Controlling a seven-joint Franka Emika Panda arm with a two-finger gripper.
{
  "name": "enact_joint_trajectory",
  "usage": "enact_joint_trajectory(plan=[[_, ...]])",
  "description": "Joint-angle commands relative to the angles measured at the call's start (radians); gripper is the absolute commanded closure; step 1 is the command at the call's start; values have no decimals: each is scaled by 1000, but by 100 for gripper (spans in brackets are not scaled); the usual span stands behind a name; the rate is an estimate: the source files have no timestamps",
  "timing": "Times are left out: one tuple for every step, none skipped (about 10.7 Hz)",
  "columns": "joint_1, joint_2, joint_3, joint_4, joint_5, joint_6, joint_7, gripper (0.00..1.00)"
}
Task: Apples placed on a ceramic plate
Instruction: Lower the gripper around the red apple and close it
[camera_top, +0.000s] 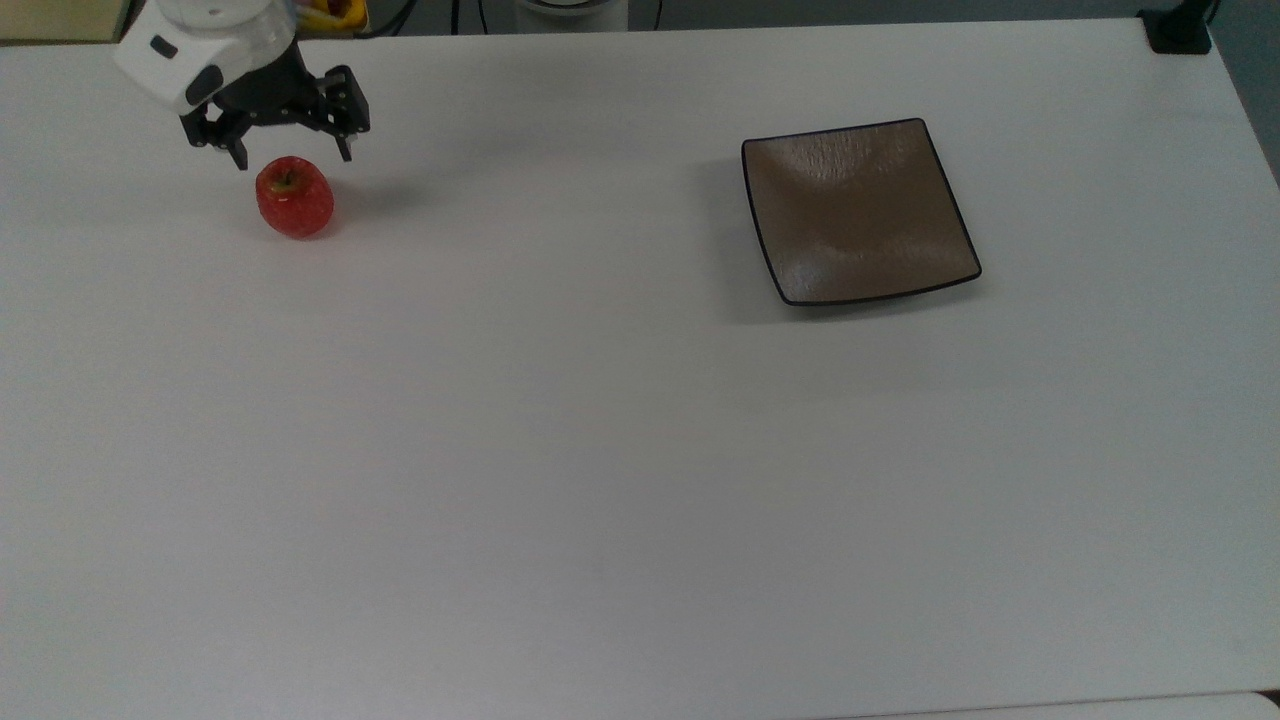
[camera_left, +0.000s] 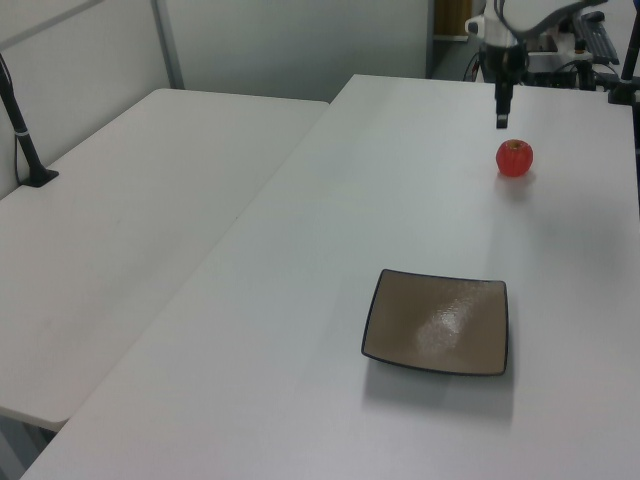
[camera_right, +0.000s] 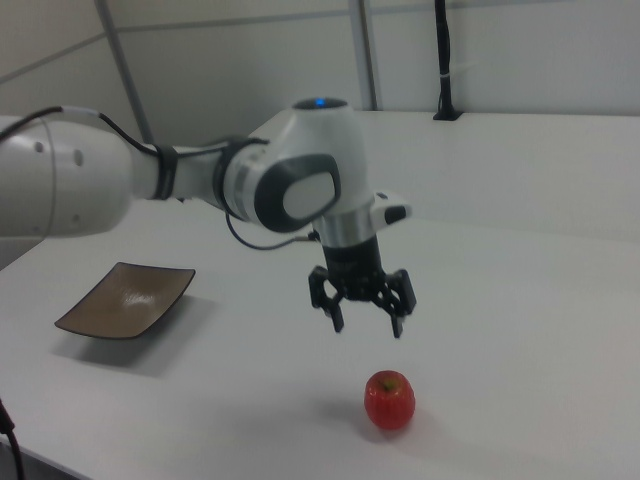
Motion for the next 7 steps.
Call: enact_joint_trajectory(plan=[[-13, 34, -7, -76, -93, 117, -15, 0], [-21, 39, -7, -96, -104, 143, -15, 0], [-27, 48, -7, -111, -118, 165, -15, 0], [-27, 65, -7, -125, -135, 181, -13, 0], [-27, 73, -7, -130, -140, 191, -12, 0], [-27, 77, -7, -131, -141, 194, -12, 0], [-27, 80, -7, -133, -141, 197, -12, 0]])
